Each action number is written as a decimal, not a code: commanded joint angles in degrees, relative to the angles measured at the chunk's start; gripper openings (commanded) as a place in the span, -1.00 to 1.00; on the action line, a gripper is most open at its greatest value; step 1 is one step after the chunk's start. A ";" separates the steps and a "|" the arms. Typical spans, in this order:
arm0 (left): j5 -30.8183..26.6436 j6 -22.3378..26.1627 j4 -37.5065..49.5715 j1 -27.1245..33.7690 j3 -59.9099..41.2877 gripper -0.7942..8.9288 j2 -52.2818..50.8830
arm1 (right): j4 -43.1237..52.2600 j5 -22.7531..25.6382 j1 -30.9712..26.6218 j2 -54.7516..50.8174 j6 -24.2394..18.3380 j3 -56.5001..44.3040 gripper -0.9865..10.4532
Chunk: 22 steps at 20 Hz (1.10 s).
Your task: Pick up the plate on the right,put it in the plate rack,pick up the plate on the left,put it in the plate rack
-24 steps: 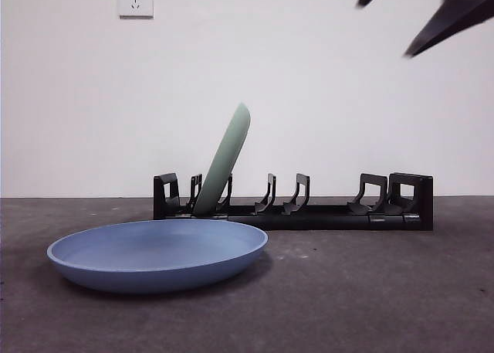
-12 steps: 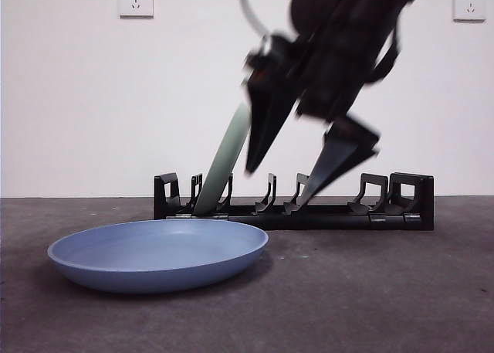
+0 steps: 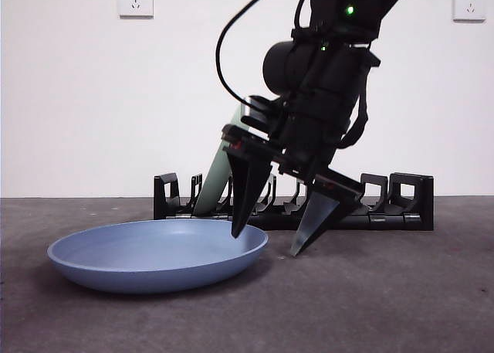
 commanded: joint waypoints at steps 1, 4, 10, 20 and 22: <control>0.07 1.20 0.39 -0.55 -0.35 0.14 0.07 | 0.90 0.20 0.20 1.18 1.20 -0.55 -0.16; -0.02 1.77 0.61 -1.14 -0.35 0.14 0.35 | 1.86 0.28 0.57 1.18 1.62 -0.55 -0.45; -1.73 2.19 0.44 -2.69 -0.35 0.14 2.08 | 3.78 0.79 1.25 1.25 3.93 -0.57 -0.51; -6.82 4.09 0.04 -9.57 -0.35 0.14 6.16 | 4.90 1.03 1.25 1.25 4.48 -0.55 -0.85; -8.61 4.68 -0.09 -11.63 -0.35 0.14 7.58 | 5.33 1.33 1.25 1.25 4.50 -0.55 -0.85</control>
